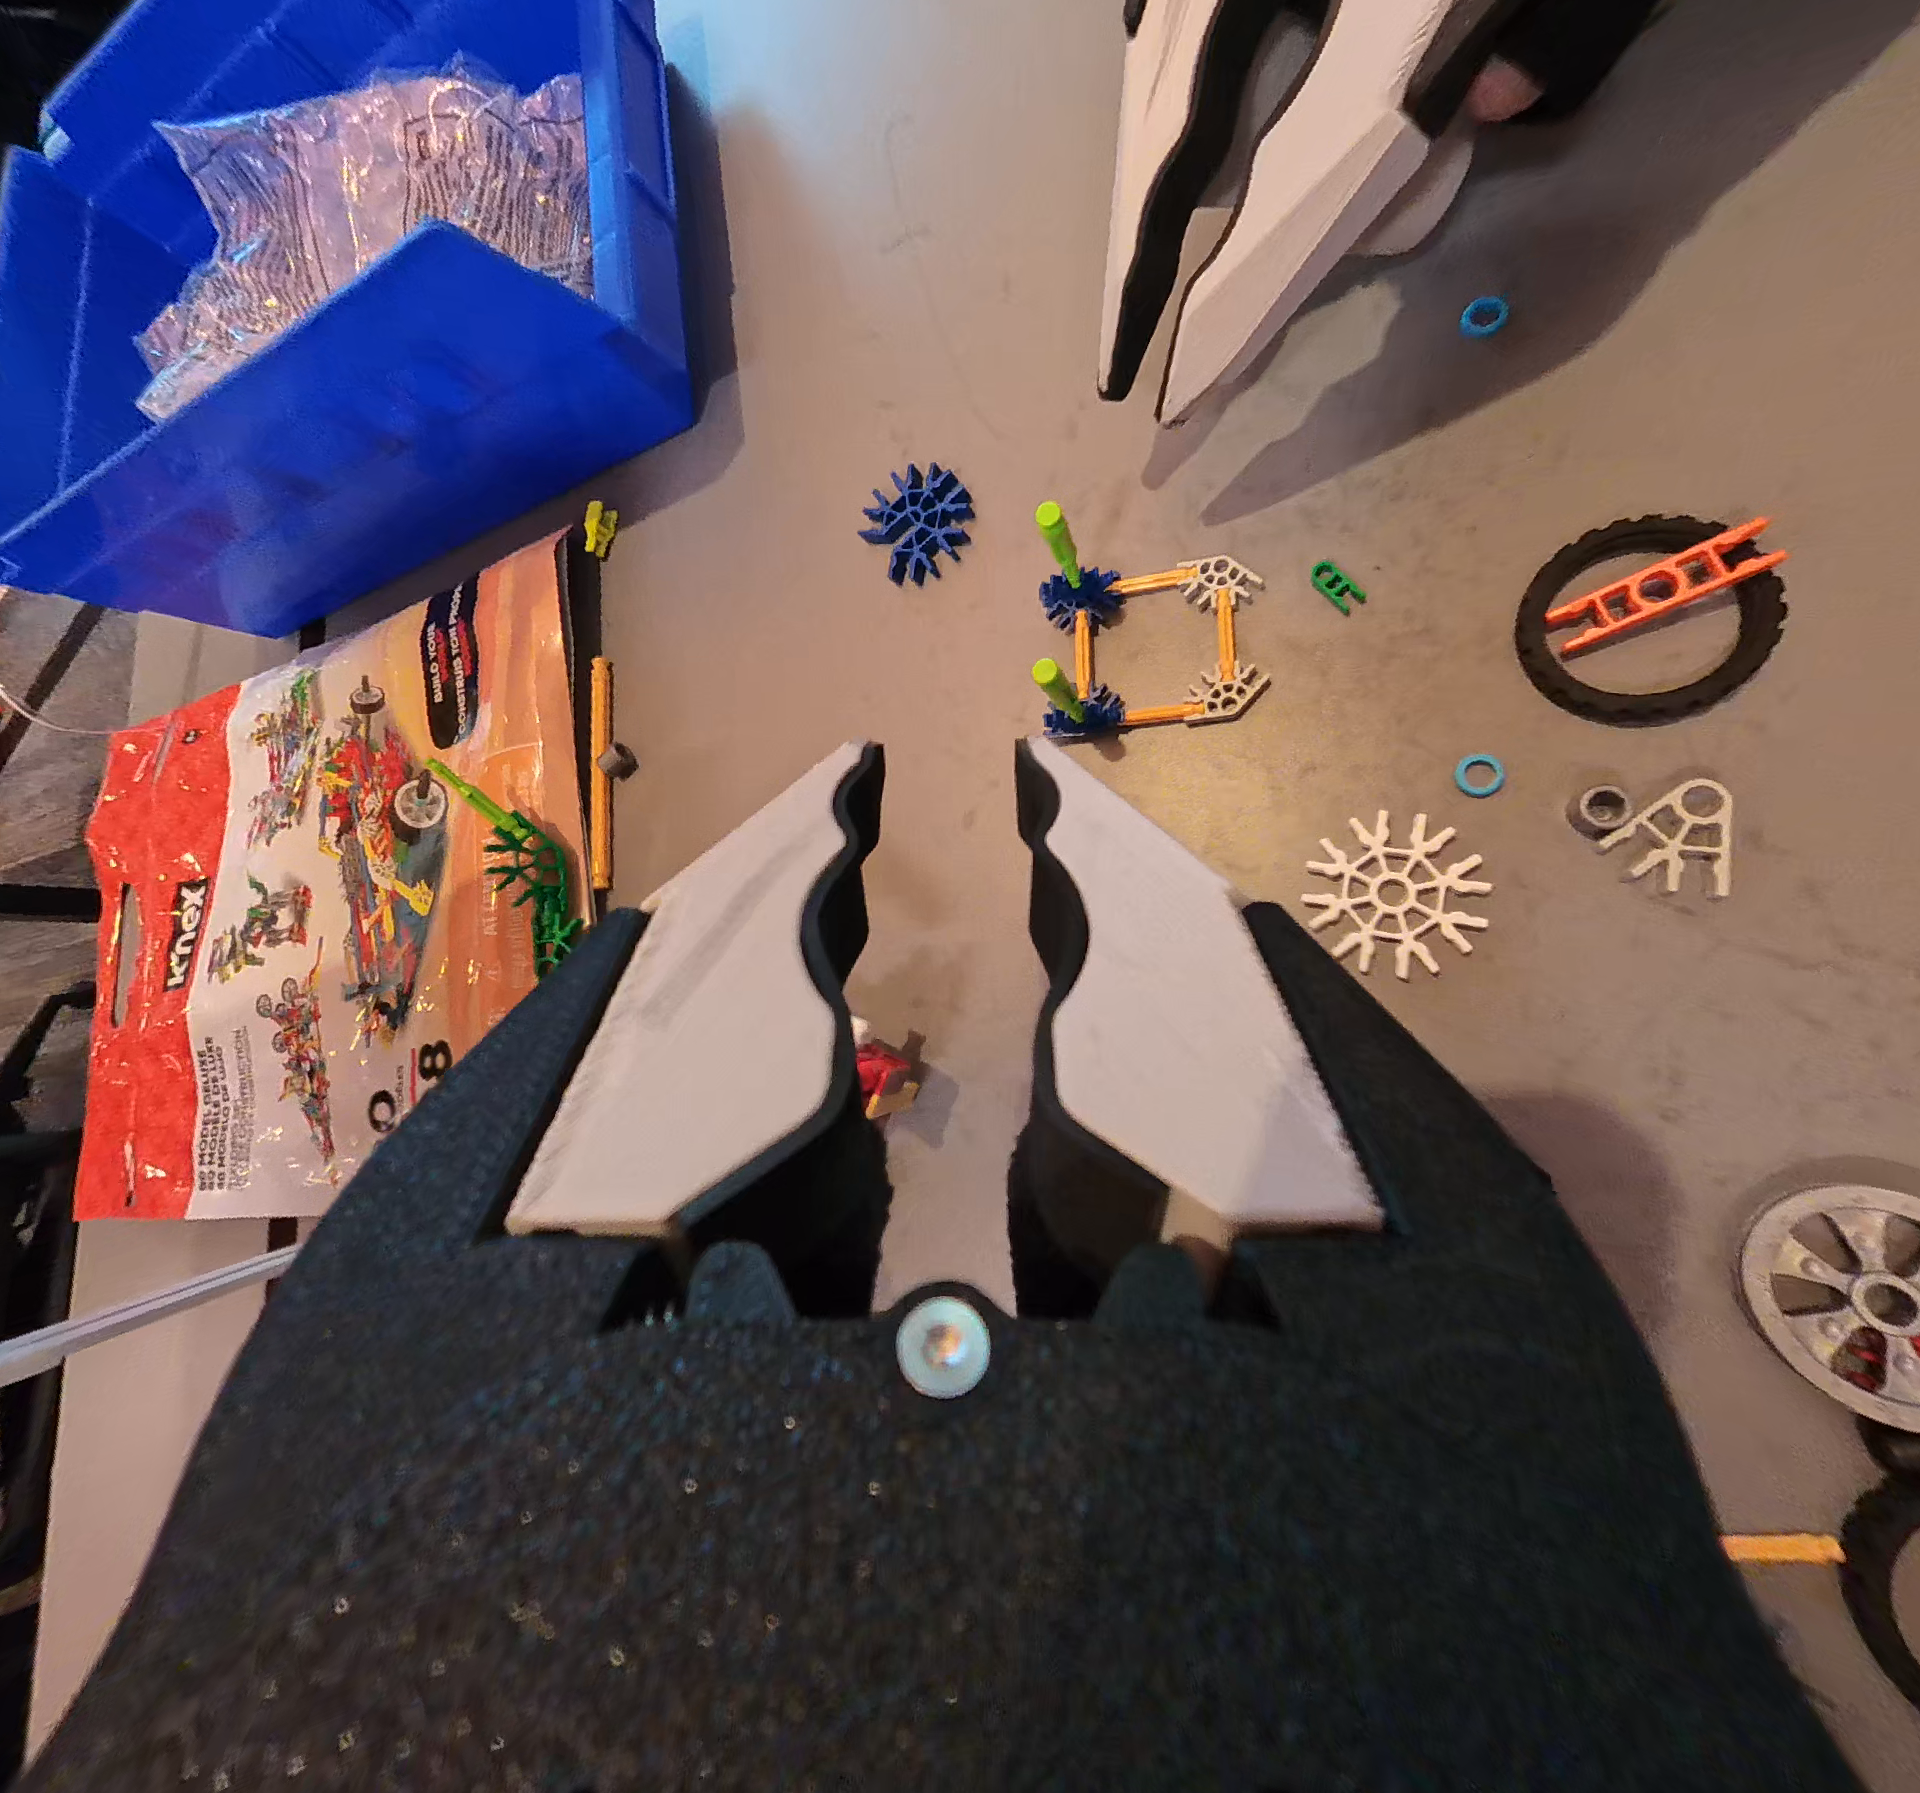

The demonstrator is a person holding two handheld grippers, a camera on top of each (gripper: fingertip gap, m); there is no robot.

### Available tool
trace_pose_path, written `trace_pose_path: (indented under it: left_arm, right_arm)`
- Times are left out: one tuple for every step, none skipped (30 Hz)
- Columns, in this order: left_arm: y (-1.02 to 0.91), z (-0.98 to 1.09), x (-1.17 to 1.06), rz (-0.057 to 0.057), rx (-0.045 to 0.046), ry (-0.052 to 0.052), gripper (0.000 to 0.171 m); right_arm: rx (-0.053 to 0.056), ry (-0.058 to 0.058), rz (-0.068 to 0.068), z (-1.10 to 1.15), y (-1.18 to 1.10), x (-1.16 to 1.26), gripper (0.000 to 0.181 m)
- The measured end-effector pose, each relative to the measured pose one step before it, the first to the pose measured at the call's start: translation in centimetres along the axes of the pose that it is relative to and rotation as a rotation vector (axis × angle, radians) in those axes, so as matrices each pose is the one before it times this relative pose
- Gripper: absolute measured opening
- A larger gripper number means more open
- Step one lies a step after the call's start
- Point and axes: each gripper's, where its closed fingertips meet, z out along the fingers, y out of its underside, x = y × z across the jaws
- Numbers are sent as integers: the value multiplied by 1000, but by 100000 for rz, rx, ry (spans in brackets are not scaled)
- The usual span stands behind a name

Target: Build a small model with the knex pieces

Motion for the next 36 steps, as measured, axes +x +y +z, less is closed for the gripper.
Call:
trace_pose_path:
  left_arm:
    - [-129, -158, -17, 365, 248, -247, 23]
    - [-135, -156, -29, 310, 286, -354, 23]
    - [-120, -162, -27, 289, 281, -257, 23]
    - [-105, -150, -13, 331, 256, -190, 23]
    - [-99, -138, -20, 305, 232, -228, 23]
    - [-92, -136, -26, 211, 214, -226, 23]
    - [-96, -119, -18, 216, 215, -189, 23]
    - [-83, -100, -18, 207, 243, -159, 23]
    - [-80, -102, -11, 178, 218, -121, 23]
    - [-49, -77, -9, 165, 90, -105, 23]
    - [-35, -68, -22, 169, 76, -137, 23]
    - [-28, -48, -2, 144, 41, -59, 23]
    - [7, -45, -4, 156, -70, -86, 23]
    - [7, -25, -39, 172, -116, -303, 23]
    - [7, -20, -47, 165, -133, -310, 23]
    - [9, -26, -22, 149, -74, -148, 23]
    - [11, -10, -7, 19, -5, -51, 23]
    - [8, 3, -22, -39, -17, -86, 23]
    - [17, 7, -22, -27, -42, -109, 23]
    - [32, 25, -8, -45, -81, -35, 24]
    - [27, 41, 5, -31, -122, -4, 24]
    - [29, 49, 15, 49, -149, 33, 24]
    - [31, 51, 22, 76, -156, -21, 24]
    - [36, 54, 15, 72, -210, -28, 24]
    - [21, 52, 10, 125, -202, -48, 24]
    - [29, 37, 30, 146, -171, 53, 25]
    - [30, 22, 29, 97, -148, 49, 25]
    - [27, 17, -16, 40, -142, -60, 25]
    - [27, 3, -30, -8, -111, -159, 25]
    - [27, 3, -24, -11, -61, -75, 25]
    - [9, -4, -9, 16, -11, -12, 25]
    - [17, -7, -14, -15, -11, -26, 25]
    - [28, 11, -6, 13, -81, -10, 25]
    - [39, 15, -3, 87, -167, -29, 25]
    - [65, 28, -8, 60, -233, -50, 25]
    - [52, 24, -13, 79, -236, -88, 25]
  right_arm:
    - [-88, 35, -63, 8, 16, 9, 15]
    - [-9, 297, -118, 8, -4, 49, 15]
    - [58, 620, -151, 4, -8, 97, 15]
    - [-4, 473, -94, 8, -4, 72, 15]
    - [-54, 453, -274, 4, 5, 62, 15]
    - [-67, 914, -637, 17, 3, 100, 15]
    - [-193, 1172, -811, 28, 20, 127, 15]
    - [-308, 991, -808, 40, 35, 89, 15]
    - [-183, 1027, -898, 43, 8, 99, 15]
    - [13, 1223, -945, 29, -5, 123, 15]
    - [21, 1019, -775, 18, -12, 114, 15]
    - [34, 669, -591, 12, -11, 73, 15]
    - [223, 684, -567, -8, -29, 58, 15]
    - [485, 956, -608, -46, -56, 86, 15]
    - [614, 897, -538, -56, -65, 67, 15]
    - [688, 713, -432, -65, -79, 36, 15]
    - [806, 737, -348, -85, -92, 59, 15]
    - [852, 802, -273, -78, -91, 64, 15]
    - [786, 823, -276, -76, -97, 87, 15]
    - [724, 857, -348, -65, -77, 85, 15]
    - [631, 782, -328, -61, -70, 82, 15]
    - [566, 832, -246, -45, -71, 100, 15]
    - [616, 949, -197, -51, -74, 115, 15]
    - [694, 943, -155, -52, -81, 124, 15]
    - [718, 980, -88, -60, -90, 148, 15]
    - [616, 901, -67, -45, -77, 131, 15]
    - [426, 746, -198, -28, -46, 91, 15]
    - [241, 783, -434, -16, -25, 86, 15]
    - [9, 702, -598, 16, -10, 43, 15]
    - [-175, 504, -753, 26, 24, 9, 15]
    - [-260, 382, -785, 36, 35, -31, 15]
    - [-225, 418, -709, 33, 25, 1, 15]
    - [-66, 519, -595, 13, 7, 16, 15]
    - [-25, 369, -406, 14, -3, 23, 15]
    - [-32, 202, -230, 11, 3, 9, 15]
    - [146, 324, -191, -7, -17, 32, 15]
